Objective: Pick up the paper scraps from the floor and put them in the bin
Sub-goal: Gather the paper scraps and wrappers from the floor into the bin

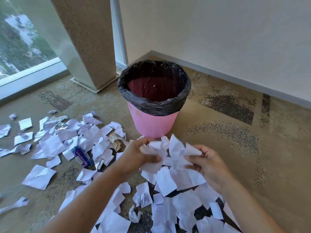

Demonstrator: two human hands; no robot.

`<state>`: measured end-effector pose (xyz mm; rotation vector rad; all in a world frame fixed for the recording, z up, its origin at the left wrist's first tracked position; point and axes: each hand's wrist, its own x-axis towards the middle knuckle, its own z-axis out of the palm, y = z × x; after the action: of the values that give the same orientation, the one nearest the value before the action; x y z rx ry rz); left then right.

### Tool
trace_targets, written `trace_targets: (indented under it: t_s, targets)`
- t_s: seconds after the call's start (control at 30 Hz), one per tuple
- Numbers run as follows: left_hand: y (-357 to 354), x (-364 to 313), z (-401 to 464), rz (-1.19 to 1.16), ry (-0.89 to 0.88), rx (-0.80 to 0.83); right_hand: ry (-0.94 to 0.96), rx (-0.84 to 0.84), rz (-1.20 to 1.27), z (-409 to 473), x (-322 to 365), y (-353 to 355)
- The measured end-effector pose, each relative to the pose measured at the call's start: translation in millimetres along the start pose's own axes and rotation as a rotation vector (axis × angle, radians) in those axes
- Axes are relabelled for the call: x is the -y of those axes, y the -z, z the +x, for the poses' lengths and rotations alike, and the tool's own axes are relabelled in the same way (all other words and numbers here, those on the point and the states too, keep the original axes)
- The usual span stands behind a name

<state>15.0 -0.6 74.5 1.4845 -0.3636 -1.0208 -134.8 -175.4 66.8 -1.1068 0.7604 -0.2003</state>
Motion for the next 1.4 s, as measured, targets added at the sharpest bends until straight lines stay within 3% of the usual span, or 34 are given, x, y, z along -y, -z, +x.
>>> trace_targets:
  t_s: [0.27, 0.37, 0.47, 0.63, 0.8, 0.9, 1.13, 1.23, 1.4]
  targets:
    - [17.0, -125.9, 26.0, -0.260, -0.389, -0.206, 0.302, 0.064, 0.164, 37.1, 140.3, -61.4]
    - [17.6, -155.1, 55.3, -0.284, -0.435, -0.374, 0.295, 0.055, 0.115, 74.1, 164.1, -86.7]
    - [20.9, -167.6, 77.3, -0.186, -0.338, -0.449, 0.219, 0.051, 0.002, 94.8, 167.4, -101.7]
    - [17.0, -158.7, 70.8, 0.028, -0.249, -0.405, 0.285, 0.032, -0.107, 87.7, 144.8, -85.1]
    - [-6.4, -105.7, 51.9, 0.179, -0.585, -0.468, 0.453, -0.018, -0.092, 58.7, 101.7, -48.9]
    - [-27.2, -54.4, 47.4, 0.349, -0.662, -0.389, 0.468, -0.065, -0.210, 48.4, 64.5, -21.5]
    - [-62.8, 78.2, 70.4, 0.927, -0.357, -0.096, 0.353, -0.186, -0.979, 32.8, -40.4, 82.1]
    - [-70.2, 115.9, 80.9, 1.158, -0.163, 0.001, 0.117, -0.280, -1.348, 25.3, -83.6, 130.3]
    - [-73.7, 162.8, 67.4, 1.339, -0.011, 0.167, -0.206, -0.245, -1.406, -12.3, -137.2, 160.6]
